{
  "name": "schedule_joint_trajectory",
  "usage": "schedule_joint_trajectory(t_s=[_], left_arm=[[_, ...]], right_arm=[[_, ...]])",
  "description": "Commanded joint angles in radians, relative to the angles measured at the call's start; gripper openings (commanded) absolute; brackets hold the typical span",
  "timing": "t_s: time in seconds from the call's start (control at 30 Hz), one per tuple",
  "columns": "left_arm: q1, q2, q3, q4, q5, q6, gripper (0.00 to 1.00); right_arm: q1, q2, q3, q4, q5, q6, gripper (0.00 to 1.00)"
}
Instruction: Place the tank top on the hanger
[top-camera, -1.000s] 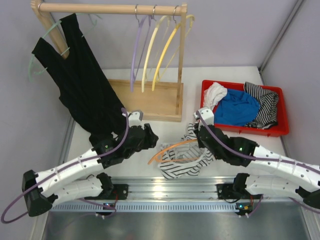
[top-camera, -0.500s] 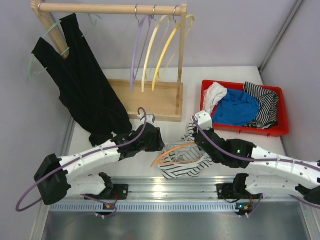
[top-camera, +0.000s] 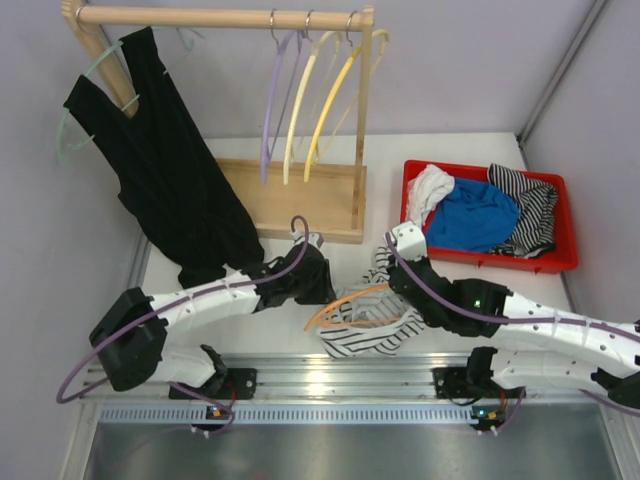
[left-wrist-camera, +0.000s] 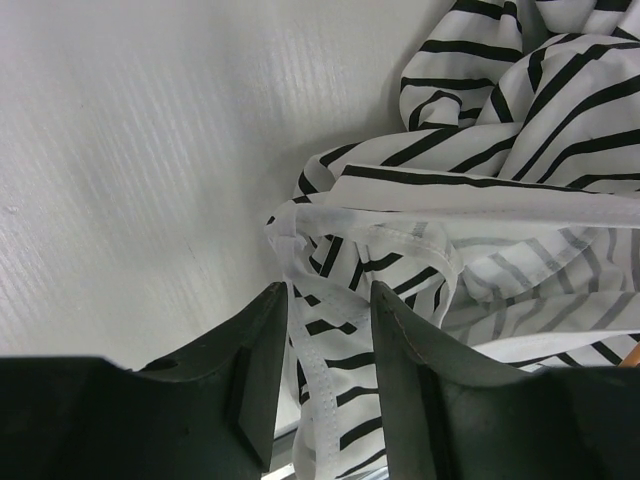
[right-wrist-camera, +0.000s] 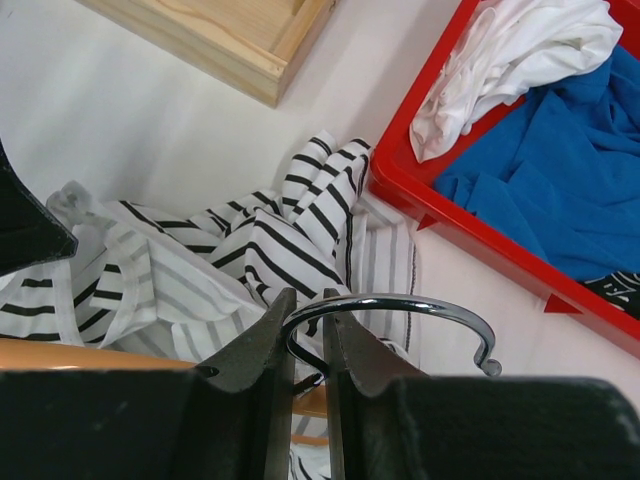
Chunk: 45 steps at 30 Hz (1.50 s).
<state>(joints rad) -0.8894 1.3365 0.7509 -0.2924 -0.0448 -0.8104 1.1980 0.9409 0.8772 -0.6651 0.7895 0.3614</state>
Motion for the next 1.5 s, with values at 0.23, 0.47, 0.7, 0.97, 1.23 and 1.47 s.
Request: schedule_joint_trajectory(t_s=[0.23, 0.47, 0.7, 0.97, 1.23, 1.47], left_arm=[[0.007, 0.046, 0.08, 0.015, -0.018, 0.025, 0.36], [0.018, 0.069, 0.126, -0.027, -0.036, 0.063, 0.43], [0.023, 0.113, 0.142, -0.045, -0.038, 0.083, 0.38], [0.023, 0.142, 0.157, -0.063, -0.01, 0.105, 0.33], [0.023, 0.113, 0.15, -0.105, -0.03, 0.12, 0.08], [0.023, 0.004, 0.065, -0.097, -0.021, 0.102, 0.0]], right_arm=[[0.026, -0.004, 0.057, -0.005, 0.047, 0.017, 0.0], [0.029, -0.007, 0.065, -0.018, 0.053, 0.024, 0.0], [0.032, -0.01, 0.062, -0.018, 0.054, 0.033, 0.0], [0.034, -0.01, 0.062, -0.027, 0.057, 0.036, 0.0], [0.032, 0.013, 0.077, -0.085, 0.122, 0.089, 0.0], [0.0, 0.084, 0.12, -0.191, 0.211, 0.192, 0.0]])
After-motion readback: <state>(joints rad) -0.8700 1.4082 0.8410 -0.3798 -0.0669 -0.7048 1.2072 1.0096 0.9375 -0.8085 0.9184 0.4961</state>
